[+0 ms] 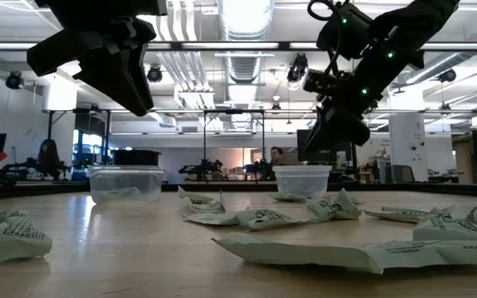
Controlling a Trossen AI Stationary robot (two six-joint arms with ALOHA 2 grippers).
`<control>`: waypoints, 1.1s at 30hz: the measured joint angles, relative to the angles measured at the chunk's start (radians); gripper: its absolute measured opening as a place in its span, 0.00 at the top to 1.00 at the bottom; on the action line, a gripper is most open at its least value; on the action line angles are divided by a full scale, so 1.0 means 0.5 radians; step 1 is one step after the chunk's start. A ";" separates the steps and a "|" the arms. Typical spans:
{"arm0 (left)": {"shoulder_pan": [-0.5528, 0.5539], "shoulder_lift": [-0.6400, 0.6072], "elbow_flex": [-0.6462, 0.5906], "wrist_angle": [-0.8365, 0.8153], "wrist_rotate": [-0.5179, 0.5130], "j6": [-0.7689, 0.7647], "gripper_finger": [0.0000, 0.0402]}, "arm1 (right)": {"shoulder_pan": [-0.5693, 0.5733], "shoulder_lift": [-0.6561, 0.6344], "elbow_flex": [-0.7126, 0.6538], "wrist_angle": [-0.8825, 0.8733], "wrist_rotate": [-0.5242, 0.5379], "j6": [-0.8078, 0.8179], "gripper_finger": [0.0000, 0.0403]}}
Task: Pick and place items into bin
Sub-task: Put the stevia packet into the left transparent bin
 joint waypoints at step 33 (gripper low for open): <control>0.260 0.387 0.146 0.573 0.303 0.359 0.76 | 0.802 -0.474 0.000 -0.310 0.072 0.107 0.69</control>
